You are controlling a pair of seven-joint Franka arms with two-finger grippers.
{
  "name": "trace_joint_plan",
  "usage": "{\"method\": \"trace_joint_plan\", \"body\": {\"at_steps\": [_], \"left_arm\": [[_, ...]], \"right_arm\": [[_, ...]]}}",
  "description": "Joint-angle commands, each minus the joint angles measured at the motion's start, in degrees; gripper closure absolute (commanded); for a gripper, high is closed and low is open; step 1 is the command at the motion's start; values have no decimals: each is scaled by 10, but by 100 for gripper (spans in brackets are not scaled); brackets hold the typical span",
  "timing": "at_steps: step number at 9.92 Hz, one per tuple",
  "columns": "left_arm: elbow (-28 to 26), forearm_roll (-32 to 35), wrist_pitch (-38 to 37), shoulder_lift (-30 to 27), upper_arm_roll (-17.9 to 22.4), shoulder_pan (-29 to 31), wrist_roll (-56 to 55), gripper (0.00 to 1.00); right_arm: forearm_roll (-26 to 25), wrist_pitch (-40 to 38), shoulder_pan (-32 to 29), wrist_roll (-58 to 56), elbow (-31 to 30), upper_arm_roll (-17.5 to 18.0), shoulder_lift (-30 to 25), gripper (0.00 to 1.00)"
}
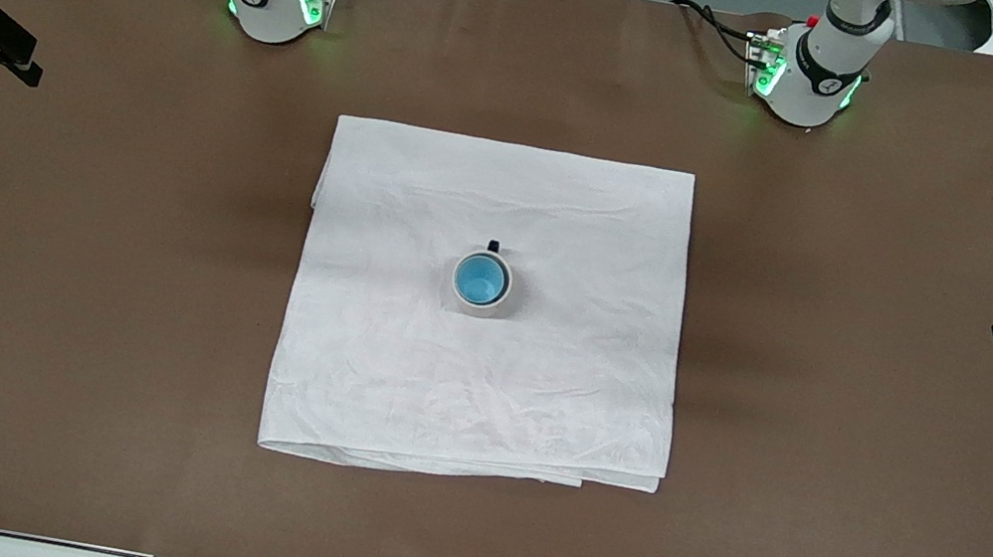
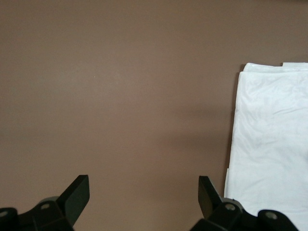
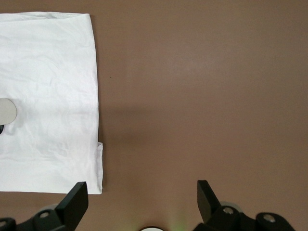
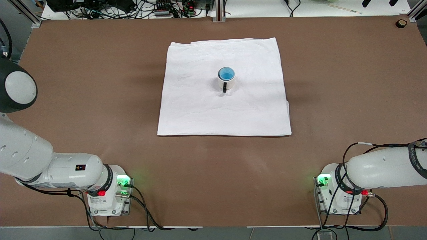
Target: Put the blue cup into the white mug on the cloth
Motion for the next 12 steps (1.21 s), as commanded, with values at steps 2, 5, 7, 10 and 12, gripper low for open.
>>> {"method": "trace_joint_plan", "body": {"at_steps": [2, 5, 7, 10, 12], "left_arm": [[-81, -28, 50, -54, 2, -1, -16, 0], [-113, -19, 61, -76, 0, -6, -15, 0], [-116, -16, 57, -77, -7, -5, -2, 0], [-103, -15, 56, -70, -6, -3, -11, 0], [-102, -15, 40, -70, -7, -3, -14, 0]], "right_arm": [[-4, -6, 0, -3, 3, 3, -1, 0], [-4, -7, 1, -2, 3, 4, -1, 0], [-4, -7, 1, -2, 2, 5, -1, 0], [-4, -7, 1, -2, 2, 5, -1, 0], [-4, -7, 1, -1, 1, 5, -1, 0]]}}
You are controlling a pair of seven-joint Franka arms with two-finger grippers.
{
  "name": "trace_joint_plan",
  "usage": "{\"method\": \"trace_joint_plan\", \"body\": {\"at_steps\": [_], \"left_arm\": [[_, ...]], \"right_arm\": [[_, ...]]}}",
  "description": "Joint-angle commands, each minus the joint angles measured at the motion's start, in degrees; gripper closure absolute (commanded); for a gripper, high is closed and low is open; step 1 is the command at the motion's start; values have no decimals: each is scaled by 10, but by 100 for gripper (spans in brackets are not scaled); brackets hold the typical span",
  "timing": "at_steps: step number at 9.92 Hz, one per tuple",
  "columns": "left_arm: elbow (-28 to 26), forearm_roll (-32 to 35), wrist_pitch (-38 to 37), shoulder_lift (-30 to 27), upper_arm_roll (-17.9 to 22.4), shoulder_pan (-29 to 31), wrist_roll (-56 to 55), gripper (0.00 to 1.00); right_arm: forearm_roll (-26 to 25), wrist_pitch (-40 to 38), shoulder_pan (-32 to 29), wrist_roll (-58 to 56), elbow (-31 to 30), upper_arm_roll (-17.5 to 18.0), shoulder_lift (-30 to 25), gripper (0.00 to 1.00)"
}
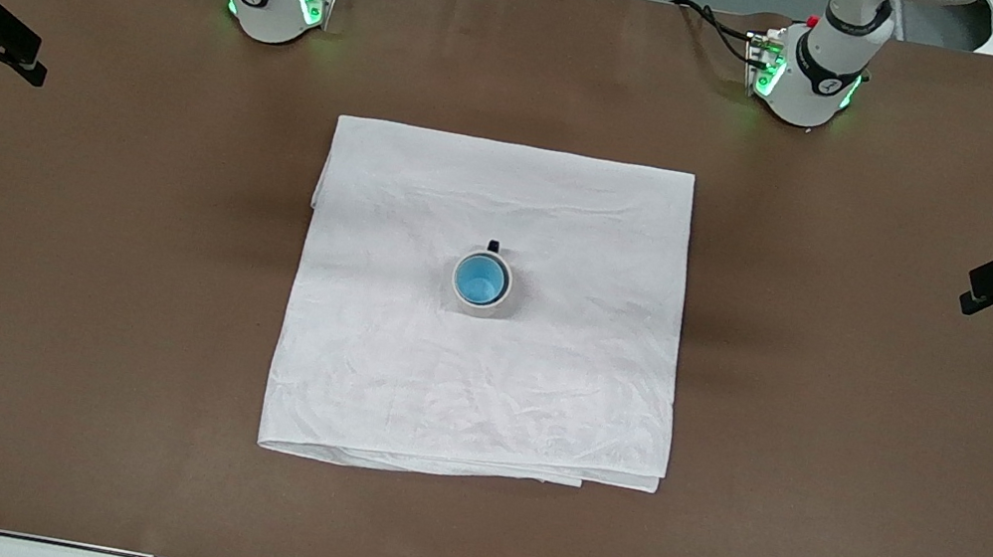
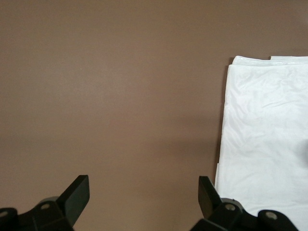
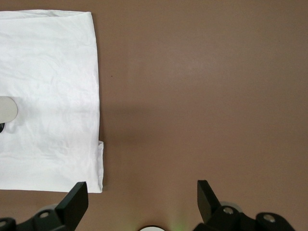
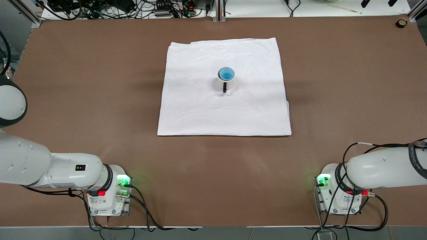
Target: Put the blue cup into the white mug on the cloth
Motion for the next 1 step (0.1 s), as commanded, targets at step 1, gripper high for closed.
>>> {"method": "trace_joint_plan", "body": {"at_steps": [1], "left_arm": [[-1, 1, -9, -8, 0, 1, -5, 0]], "right_arm": [[-4, -5, 0, -1, 1, 3, -1, 0]]}}
